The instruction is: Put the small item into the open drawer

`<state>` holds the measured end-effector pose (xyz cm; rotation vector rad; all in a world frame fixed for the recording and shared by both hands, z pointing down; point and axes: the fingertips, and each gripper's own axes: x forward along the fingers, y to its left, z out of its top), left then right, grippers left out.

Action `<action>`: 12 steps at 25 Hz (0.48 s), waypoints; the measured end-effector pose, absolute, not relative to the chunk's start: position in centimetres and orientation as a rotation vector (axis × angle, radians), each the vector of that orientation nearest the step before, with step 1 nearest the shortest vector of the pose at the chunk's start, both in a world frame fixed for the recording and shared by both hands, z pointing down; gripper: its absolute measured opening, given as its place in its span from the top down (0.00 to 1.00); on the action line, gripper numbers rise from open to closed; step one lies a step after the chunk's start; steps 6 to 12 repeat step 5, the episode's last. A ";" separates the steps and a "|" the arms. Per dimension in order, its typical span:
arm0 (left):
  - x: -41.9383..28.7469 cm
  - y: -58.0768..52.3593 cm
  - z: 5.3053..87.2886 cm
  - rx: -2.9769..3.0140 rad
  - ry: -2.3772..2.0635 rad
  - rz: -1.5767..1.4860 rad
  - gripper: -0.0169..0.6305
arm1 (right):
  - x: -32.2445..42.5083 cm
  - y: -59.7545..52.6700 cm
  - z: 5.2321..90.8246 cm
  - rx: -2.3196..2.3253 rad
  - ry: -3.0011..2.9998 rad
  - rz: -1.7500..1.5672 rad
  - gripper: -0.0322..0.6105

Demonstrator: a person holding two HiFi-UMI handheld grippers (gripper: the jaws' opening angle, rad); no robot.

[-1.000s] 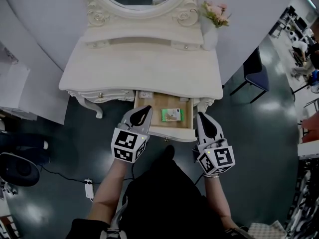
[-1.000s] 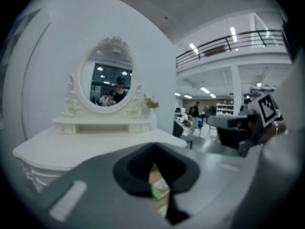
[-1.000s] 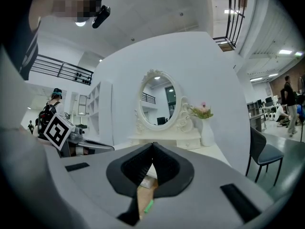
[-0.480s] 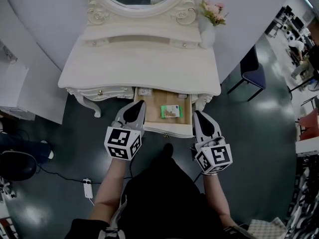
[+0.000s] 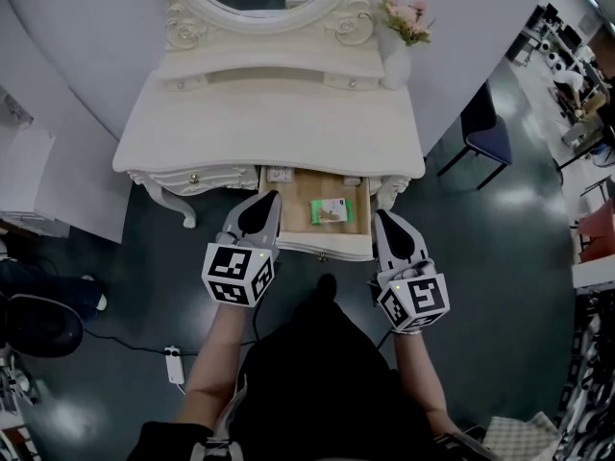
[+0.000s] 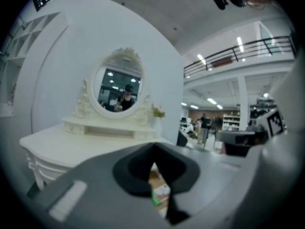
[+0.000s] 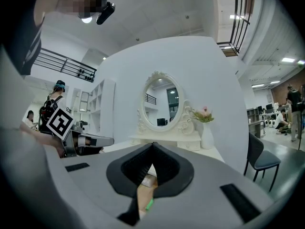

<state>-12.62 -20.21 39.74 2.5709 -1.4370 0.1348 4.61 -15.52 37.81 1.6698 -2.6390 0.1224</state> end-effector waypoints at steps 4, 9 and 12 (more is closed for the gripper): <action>-12.5 -20.7 39.6 2.585 -1.438 0.144 0.96 | 4.6 -16.1 37.6 1.669 -2.648 0.117 0.95; -12.4 -20.9 39.5 2.589 -1.437 0.147 0.96 | 4.6 -16.2 37.5 1.669 -2.652 0.116 0.95; -12.4 -20.9 39.5 2.589 -1.437 0.147 0.96 | 4.6 -16.2 37.5 1.669 -2.652 0.116 0.95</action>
